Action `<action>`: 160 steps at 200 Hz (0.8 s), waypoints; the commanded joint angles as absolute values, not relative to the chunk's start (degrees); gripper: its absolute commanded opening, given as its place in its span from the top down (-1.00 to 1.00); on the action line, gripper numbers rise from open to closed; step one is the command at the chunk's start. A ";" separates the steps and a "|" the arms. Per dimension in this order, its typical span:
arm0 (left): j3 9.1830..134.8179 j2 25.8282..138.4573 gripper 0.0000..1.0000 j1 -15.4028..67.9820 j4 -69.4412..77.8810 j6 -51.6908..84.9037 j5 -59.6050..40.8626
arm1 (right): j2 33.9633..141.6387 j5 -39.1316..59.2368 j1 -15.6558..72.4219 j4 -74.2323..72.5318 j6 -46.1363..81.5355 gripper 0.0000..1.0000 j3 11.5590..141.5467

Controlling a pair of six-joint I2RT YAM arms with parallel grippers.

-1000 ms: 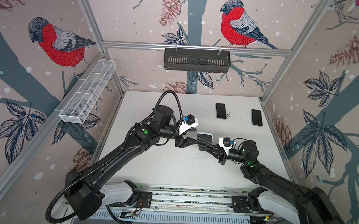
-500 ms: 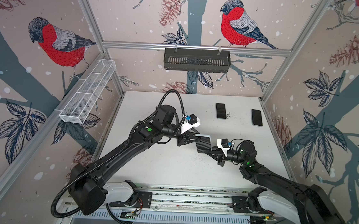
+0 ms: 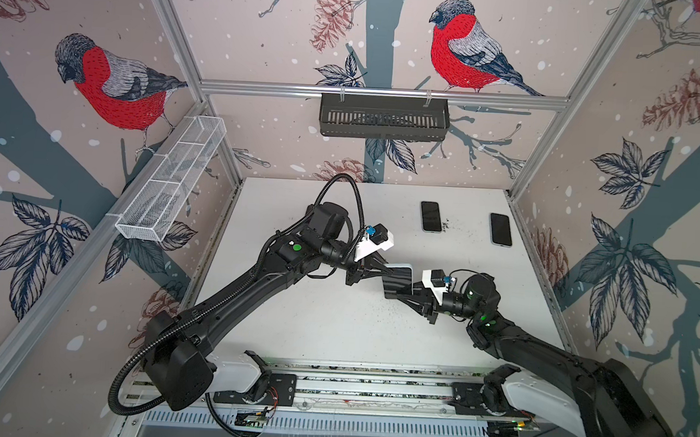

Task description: Take the phone out of the phone case

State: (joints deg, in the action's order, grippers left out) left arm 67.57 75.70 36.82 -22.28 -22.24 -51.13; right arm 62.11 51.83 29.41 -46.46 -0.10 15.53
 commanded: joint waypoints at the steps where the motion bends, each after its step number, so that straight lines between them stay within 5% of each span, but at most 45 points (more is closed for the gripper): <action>1: 66.70 74.49 1.00 36.74 -19.60 -19.18 -48.32 | 60.35 47.09 29.55 -50.08 2.79 -0.12 15.93; 21: 63.40 72.30 1.00 36.66 -12.50 -13.19 -41.43 | 57.70 37.44 29.76 -50.31 7.67 -0.57 16.07; 56: 58.85 69.14 1.00 36.73 -0.83 -0.20 -24.94 | 50.53 20.34 29.03 -43.80 18.21 -0.99 17.67; 99: 57.49 66.86 1.00 36.67 8.30 19.84 -15.48 | 41.57 12.71 28.93 -29.53 25.55 -1.00 22.02; 160: 48.55 64.01 1.00 36.74 25.25 42.06 -15.08 | 33.10 11.92 28.78 -14.07 36.68 -0.99 27.42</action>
